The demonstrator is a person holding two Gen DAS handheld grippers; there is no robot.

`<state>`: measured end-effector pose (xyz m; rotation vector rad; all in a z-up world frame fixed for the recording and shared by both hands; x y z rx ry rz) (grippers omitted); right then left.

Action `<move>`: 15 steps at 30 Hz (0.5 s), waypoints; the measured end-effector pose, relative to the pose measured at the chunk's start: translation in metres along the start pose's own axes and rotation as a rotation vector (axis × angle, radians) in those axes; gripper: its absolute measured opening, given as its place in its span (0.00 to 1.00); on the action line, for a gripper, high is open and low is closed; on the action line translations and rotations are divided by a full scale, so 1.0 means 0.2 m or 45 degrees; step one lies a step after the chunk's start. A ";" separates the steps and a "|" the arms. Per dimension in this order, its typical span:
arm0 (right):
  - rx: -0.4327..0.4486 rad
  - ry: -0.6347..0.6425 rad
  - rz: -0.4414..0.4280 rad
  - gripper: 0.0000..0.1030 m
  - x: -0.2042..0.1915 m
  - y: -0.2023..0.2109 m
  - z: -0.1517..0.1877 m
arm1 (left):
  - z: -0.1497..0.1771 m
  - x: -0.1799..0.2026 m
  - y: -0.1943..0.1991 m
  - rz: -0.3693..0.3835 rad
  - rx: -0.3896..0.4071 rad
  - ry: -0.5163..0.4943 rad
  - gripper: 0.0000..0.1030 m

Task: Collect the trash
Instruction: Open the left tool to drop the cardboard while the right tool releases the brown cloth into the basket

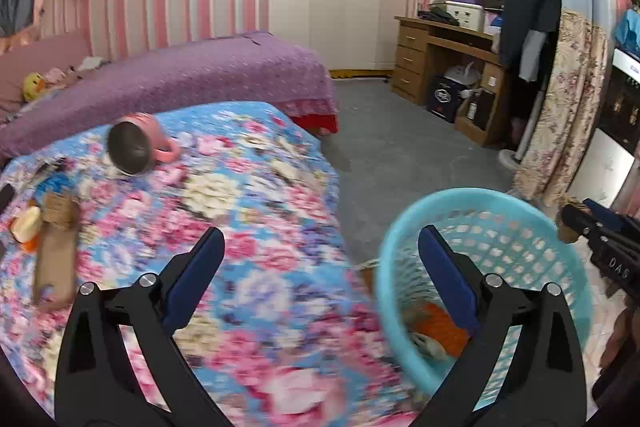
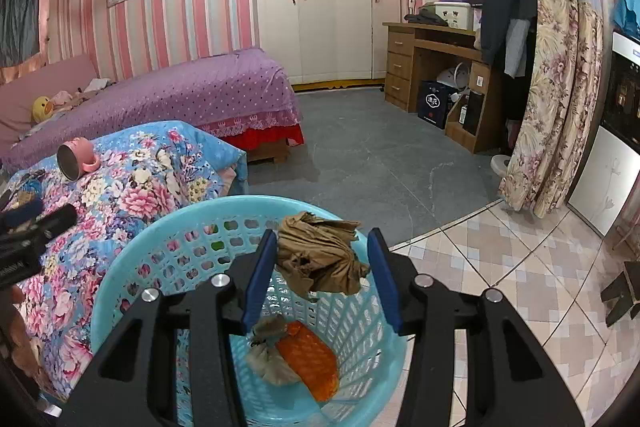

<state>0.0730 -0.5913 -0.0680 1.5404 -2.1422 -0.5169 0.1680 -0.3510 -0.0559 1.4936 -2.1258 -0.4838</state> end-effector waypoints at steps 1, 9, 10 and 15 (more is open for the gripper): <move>-0.003 0.010 0.001 0.45 -0.01 0.00 0.00 | -0.01 -0.03 0.01 -0.008 0.004 0.003 0.92; -0.024 0.078 0.011 0.52 -0.13 -0.03 -0.02 | -0.03 -0.21 0.09 -0.044 0.014 0.052 0.93; -0.025 0.076 0.013 0.53 -0.14 -0.03 -0.03 | -0.03 -0.23 0.10 -0.051 0.017 0.049 0.93; -0.050 0.037 0.007 0.80 -0.19 -0.05 -0.04 | -0.04 -0.33 0.17 -0.078 0.031 0.037 0.94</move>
Point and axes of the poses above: each gripper's, at about its wrist camera, not at the fingertips, and y roughly against the way its jaws point, x to its right, z to its underside, the point moved 7 cm from there along -y, roughly the way its jaws point, and after that the axes turned 12 degrees about y, right-handed, at the moved point
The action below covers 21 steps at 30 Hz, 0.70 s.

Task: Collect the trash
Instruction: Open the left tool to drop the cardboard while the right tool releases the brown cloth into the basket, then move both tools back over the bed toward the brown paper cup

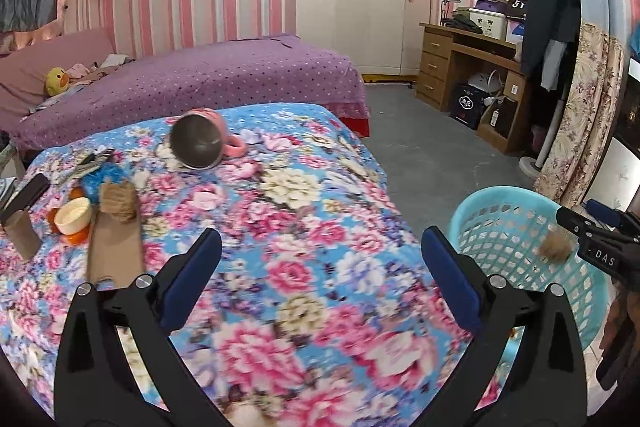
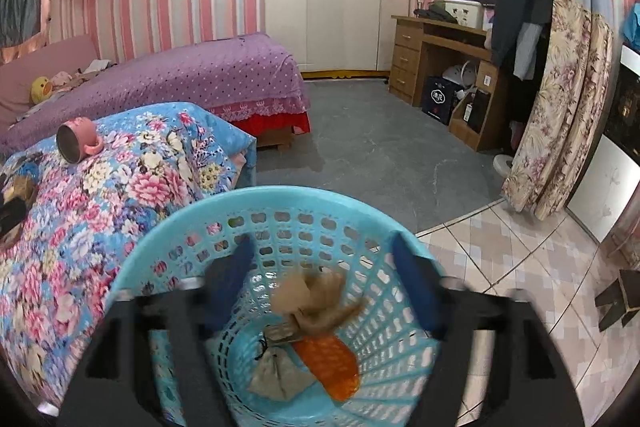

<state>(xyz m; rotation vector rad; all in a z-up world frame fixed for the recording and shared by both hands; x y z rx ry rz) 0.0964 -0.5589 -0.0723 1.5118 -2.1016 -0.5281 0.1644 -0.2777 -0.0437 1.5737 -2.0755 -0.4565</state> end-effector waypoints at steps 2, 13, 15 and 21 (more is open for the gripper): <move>0.011 -0.008 0.010 0.83 -0.02 0.01 -0.02 | -0.02 -0.06 0.04 -0.012 0.017 0.003 0.95; 0.033 0.026 0.033 0.93 -0.27 0.00 -0.16 | -0.12 -0.43 0.11 -0.108 0.059 0.058 0.95; 0.039 0.034 0.030 0.93 -0.33 -0.01 -0.18 | -0.13 -0.51 0.10 -0.128 0.060 0.076 0.95; 0.041 0.065 -0.009 0.93 -0.50 -0.03 -0.24 | -0.13 -0.73 0.07 -0.190 0.058 0.132 0.95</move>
Point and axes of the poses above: each gripper's, at about its wrist camera, not at the fingertips, and y roughly against the way its jaws point, x to its right, z to its underside, the point moved 7 cm from there along -y, roughly the way its jaws point, and after that the axes turned 12 degrees about y, right-handed, at the moved point
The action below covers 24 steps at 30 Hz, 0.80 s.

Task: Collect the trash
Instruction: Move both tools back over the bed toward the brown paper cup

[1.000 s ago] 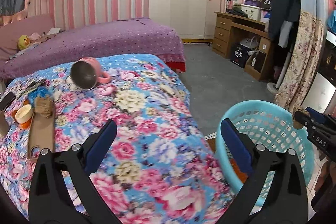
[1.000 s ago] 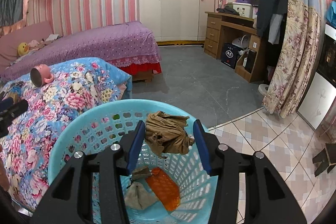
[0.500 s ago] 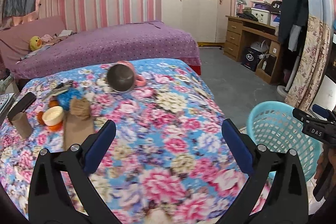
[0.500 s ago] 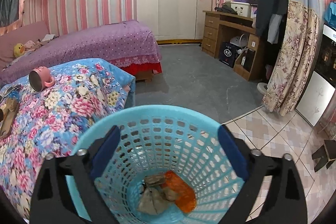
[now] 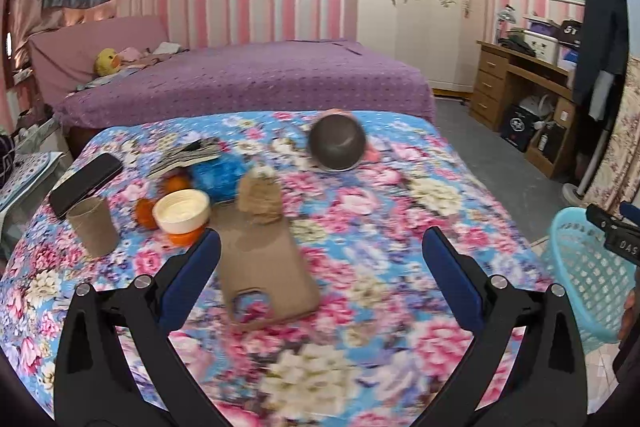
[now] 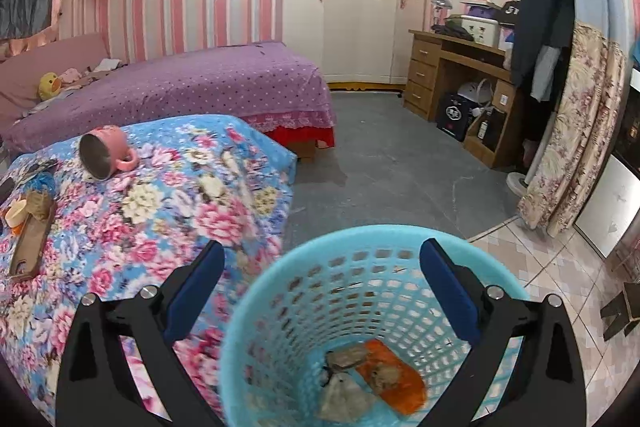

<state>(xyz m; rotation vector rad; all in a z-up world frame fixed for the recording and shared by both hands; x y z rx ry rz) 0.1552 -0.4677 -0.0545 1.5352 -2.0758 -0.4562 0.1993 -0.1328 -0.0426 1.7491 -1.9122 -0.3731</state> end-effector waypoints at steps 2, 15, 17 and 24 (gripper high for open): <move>0.000 0.023 -0.007 0.93 -0.06 -0.01 -0.01 | 0.00 -0.06 -0.02 -0.012 -0.011 0.010 0.95; 0.021 0.098 -0.133 0.93 -0.47 -0.02 -0.10 | -0.03 -0.42 -0.04 -0.073 -0.030 0.079 0.95; 0.026 0.118 -0.147 0.93 -0.54 -0.02 -0.11 | -0.05 -0.48 -0.03 -0.086 -0.017 0.093 0.95; 0.045 0.176 -0.213 0.93 -0.77 -0.02 -0.15 | -0.08 -0.70 -0.04 -0.146 -0.029 0.144 0.95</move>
Point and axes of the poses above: each gripper's, at about its wrist camera, not at the fingertips, and y roughly against the way its jaws point, x to its right, z to its underside, the point moved 7 cm from there along -y, roughly the way its jaws point, and after that the axes turned 12 degrees about y, right-handed, at the moved point
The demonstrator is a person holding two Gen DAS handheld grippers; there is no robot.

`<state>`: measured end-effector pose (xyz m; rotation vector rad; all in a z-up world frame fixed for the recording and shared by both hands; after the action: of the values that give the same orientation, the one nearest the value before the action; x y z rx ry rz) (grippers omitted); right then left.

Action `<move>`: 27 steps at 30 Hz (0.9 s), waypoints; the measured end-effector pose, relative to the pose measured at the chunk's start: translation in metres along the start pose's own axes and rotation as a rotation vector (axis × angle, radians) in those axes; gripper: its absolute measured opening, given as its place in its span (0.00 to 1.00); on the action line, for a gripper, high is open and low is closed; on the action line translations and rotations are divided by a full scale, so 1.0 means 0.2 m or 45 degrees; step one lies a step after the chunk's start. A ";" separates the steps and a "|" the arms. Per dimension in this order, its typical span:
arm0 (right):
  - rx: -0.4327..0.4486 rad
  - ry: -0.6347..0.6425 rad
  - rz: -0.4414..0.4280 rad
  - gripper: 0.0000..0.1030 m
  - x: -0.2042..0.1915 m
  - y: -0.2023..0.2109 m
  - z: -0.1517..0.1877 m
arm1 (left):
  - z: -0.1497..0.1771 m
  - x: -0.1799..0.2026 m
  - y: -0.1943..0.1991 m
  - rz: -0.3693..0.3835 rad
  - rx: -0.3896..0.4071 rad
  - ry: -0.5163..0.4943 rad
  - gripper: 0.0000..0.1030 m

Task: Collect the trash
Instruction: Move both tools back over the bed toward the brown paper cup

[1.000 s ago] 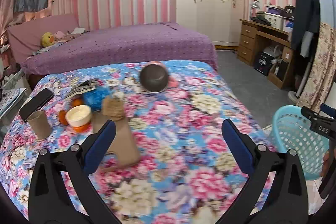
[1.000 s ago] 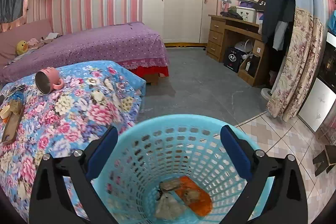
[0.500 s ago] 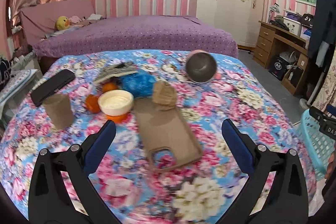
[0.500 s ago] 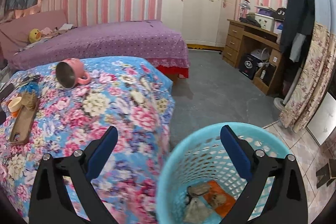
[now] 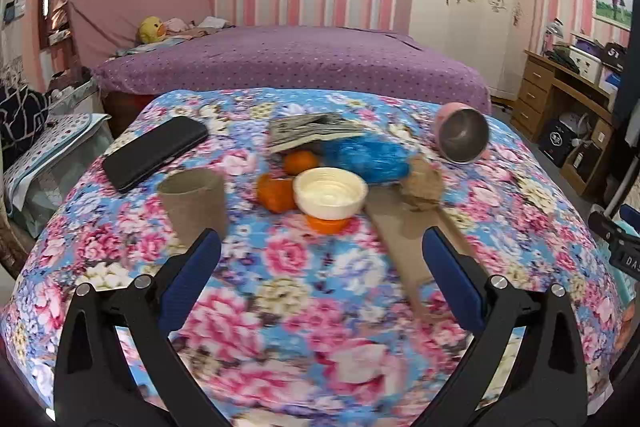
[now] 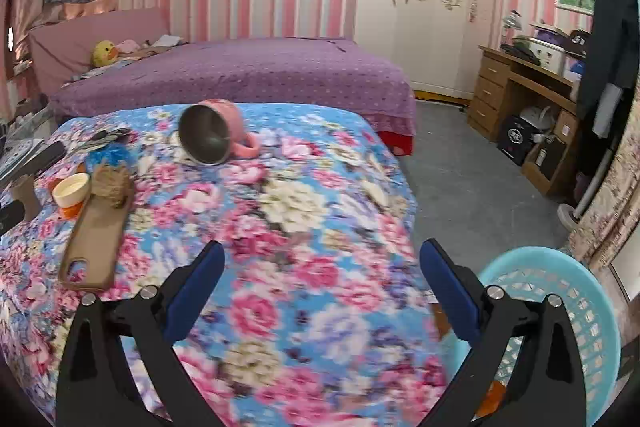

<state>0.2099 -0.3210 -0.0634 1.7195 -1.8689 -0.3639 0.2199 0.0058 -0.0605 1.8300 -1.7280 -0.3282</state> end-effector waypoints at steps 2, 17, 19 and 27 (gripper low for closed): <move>0.005 0.022 -0.016 0.93 -0.07 -0.01 -0.02 | -0.01 -0.05 -0.01 -0.022 0.004 0.011 0.95; -0.007 0.237 -0.141 0.93 -0.56 -0.10 -0.11 | -0.06 -0.53 -0.13 -0.150 -0.080 0.117 0.95; -0.011 0.258 -0.142 0.93 -0.60 -0.11 -0.12 | -0.06 -0.56 -0.15 -0.155 -0.085 0.136 0.95; -0.015 0.182 -0.178 0.93 -0.56 -0.15 -0.16 | -0.09 -0.52 -0.17 -0.156 -0.071 0.137 0.95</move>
<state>0.2536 -0.2102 -0.0798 1.8242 -1.6476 -0.2967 0.2445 0.1107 -0.0872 1.8824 -1.5236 -0.3180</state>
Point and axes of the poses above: each gripper's, at about its wrist camera, not at the fingertips, and y roughly against the way its jaws point, x to its right, z to its underside, the point moved 7 cm from there along -y, roughly the way its jaws point, and after that the axes turned 12 degrees about y, right-handed, at the moved point
